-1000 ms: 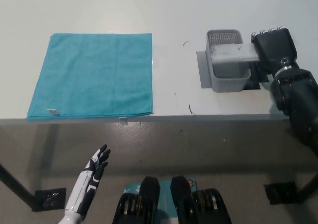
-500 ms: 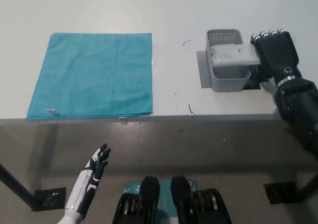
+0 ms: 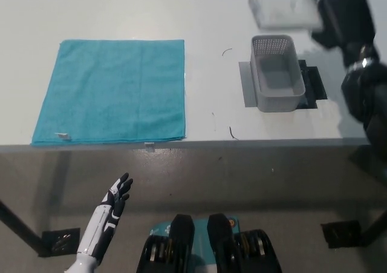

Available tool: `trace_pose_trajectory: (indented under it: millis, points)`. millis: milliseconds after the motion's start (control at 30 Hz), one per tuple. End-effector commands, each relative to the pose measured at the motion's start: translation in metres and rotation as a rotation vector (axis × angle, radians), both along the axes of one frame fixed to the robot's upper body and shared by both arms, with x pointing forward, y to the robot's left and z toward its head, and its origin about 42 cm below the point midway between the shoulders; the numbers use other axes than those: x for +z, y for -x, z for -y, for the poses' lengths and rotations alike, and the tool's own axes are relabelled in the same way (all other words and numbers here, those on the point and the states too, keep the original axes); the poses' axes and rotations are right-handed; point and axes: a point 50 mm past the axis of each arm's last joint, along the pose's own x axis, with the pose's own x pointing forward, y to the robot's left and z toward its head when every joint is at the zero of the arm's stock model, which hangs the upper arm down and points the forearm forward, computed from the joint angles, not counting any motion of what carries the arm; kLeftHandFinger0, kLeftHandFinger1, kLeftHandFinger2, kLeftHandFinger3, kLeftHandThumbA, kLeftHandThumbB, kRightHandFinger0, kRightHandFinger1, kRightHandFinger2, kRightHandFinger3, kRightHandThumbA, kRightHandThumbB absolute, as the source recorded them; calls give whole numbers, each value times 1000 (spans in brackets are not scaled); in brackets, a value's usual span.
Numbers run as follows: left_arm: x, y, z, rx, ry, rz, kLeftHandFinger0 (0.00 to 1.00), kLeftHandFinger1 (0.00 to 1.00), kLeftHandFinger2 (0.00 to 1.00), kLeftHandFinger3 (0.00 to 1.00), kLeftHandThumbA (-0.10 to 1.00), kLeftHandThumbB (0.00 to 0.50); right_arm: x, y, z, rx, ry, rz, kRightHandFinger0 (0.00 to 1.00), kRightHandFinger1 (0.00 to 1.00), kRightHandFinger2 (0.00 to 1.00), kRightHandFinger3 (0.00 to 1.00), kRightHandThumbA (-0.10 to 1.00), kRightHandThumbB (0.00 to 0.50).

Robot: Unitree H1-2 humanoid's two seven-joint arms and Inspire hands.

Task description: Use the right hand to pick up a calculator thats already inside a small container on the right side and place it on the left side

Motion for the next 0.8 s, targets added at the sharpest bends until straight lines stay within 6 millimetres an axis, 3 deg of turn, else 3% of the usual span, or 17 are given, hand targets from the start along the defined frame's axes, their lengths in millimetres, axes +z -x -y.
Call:
trace_pose_trajectory:
  millis: [0, 67, 167, 267, 400, 567, 767]
  points:
    - [12, -6, -2, -21, -9, 74, 1000, 1000, 1000, 1000, 1000, 1, 80, 3, -3, 82, -110, 228, 0, 237, 694, 437, -100, 242]
    - [11, -6, -2, -23, -6, 77, 1000, 1000, 1000, 1000, 1000, 0, 88, 4, -8, 100, -118, 223, 0, 266, 707, 433, -100, 225]
    - [12, -6, -2, -24, -11, 78, 1000, 1000, 1000, 1000, 1000, 0, 95, 5, -15, 118, -110, 233, 0, 229, 651, 424, -100, 225]
    - [12, -6, -2, -20, -15, 73, 1000, 1000, 1000, 1000, 1000, 22, 97, 3, -29, 129, -96, 252, 0, 185, 611, 402, -100, 235]
    - [11, -5, -1, -21, -13, 74, 1000, 1000, 1000, 1000, 1000, 11, 97, 2, -42, 137, -77, 235, 0, 200, 637, 421, -100, 258]
    - [12, -3, -2, -23, -10, 73, 1000, 1000, 1000, 1000, 1000, 11, 90, -5, -73, 182, -74, 198, 0, 205, 635, 446, -100, 247]
    - [14, -4, -1, -20, -16, 72, 1000, 1000, 1000, 1000, 1000, 14, 86, -13, -125, 236, -82, 150, 0, 266, 688, 497, -100, 250]
